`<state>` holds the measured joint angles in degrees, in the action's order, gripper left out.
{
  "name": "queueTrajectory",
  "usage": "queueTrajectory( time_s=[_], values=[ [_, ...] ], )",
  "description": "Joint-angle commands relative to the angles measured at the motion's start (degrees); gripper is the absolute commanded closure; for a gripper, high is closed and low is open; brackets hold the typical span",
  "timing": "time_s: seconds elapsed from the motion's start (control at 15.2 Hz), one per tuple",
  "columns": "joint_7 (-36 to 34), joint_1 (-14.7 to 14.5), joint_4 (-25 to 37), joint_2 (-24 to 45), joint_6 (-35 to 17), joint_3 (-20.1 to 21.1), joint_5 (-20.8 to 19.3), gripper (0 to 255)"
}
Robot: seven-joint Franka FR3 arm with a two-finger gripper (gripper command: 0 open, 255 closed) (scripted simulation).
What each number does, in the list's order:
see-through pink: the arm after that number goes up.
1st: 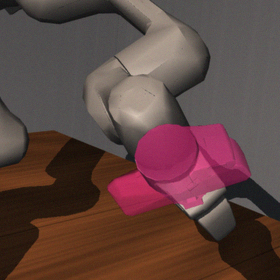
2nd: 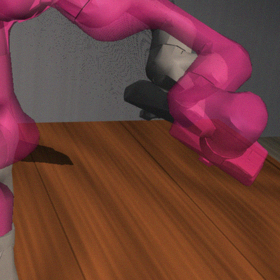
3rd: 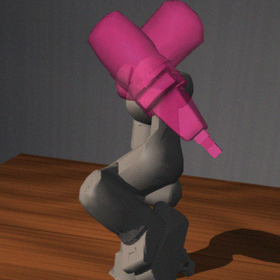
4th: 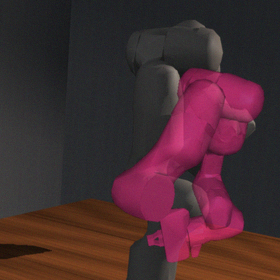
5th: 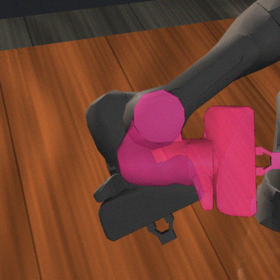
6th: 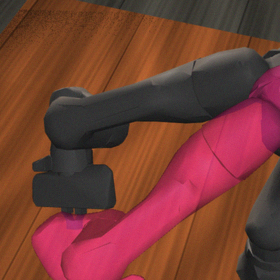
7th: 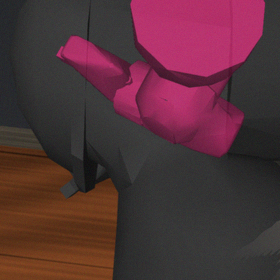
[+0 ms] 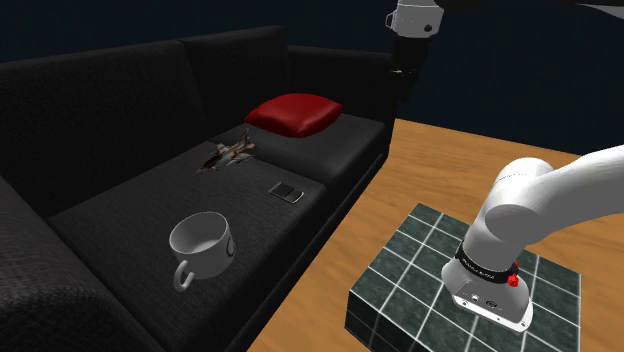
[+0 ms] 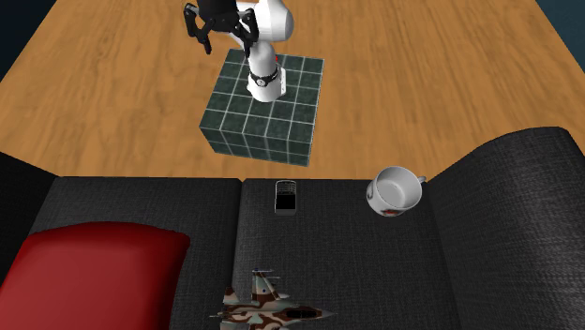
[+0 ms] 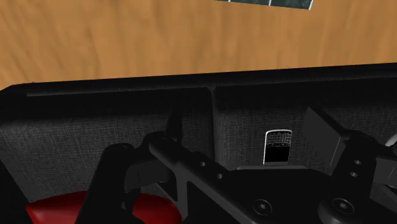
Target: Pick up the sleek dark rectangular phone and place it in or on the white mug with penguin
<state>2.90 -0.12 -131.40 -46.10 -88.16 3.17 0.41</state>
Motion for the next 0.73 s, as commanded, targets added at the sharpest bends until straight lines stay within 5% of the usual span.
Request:
queueTrajectory(
  time_s=[0.0, 0.66],
  values=[
    [0.0, 0.0, 0.0, 0.0, 0.0, 0.0, 0.0, 0],
    [-0.58, -2.18, -2.15, 15.18, -16.96, 3.14, 2.73, 0]
  ],
)
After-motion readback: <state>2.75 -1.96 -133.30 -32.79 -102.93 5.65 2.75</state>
